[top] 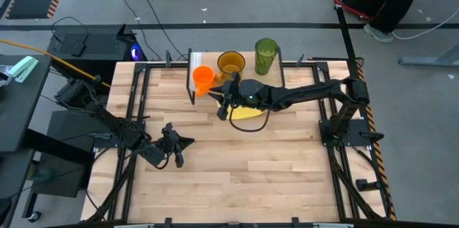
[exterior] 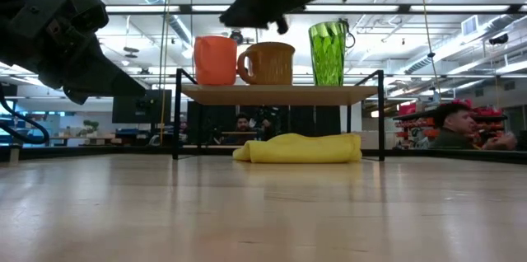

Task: Stack small to large cups/mugs on shelf
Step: Adjust the orange mug and yellow mug

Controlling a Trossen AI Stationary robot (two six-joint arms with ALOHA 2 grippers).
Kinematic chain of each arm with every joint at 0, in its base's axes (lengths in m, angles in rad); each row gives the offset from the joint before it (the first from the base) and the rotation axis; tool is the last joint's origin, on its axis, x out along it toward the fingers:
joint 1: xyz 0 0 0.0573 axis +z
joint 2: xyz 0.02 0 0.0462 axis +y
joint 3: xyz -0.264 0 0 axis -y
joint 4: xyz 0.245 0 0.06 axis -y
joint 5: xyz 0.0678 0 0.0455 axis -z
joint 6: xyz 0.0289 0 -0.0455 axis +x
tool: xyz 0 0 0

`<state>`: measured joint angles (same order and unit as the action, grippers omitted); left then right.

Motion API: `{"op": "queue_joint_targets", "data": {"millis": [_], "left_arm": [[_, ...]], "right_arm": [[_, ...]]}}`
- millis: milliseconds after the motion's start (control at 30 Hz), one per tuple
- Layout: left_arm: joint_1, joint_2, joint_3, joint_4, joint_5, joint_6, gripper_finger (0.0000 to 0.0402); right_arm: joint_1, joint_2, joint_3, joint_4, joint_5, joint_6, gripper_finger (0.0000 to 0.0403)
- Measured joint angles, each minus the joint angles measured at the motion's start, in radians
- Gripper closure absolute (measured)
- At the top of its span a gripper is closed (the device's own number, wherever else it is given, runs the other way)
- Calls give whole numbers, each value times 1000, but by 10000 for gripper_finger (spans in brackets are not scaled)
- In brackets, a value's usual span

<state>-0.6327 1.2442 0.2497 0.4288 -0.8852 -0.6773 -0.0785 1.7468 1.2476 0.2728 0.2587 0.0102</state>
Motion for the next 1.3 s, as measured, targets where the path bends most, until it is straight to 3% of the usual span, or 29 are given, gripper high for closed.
{"op": "queue_joint_targets", "data": {"millis": [233,433,500,700,967,1167,1300], "left_arm": [[0,0,0,0,0,0,377],[49,0,0,70,-89,63,373],[103,0,0,137,-97,141,377],[298,0,0,310,57,325,388],[548,0,0,386,167,383,380],[656,0,0,394,259,401,380],[715,0,0,400,289,412,387]], "right_arm": [[31,-83,0,-110,47,25,322],[20,-105,0,-247,83,33,390],[11,-104,0,-270,97,18,394],[5,-115,0,-350,209,-29,397],[-30,-117,-10,-405,218,-34,400],[-90,-116,-10,-397,217,-57,401],[-129,-116,-10,-385,153,-59,402]]}}
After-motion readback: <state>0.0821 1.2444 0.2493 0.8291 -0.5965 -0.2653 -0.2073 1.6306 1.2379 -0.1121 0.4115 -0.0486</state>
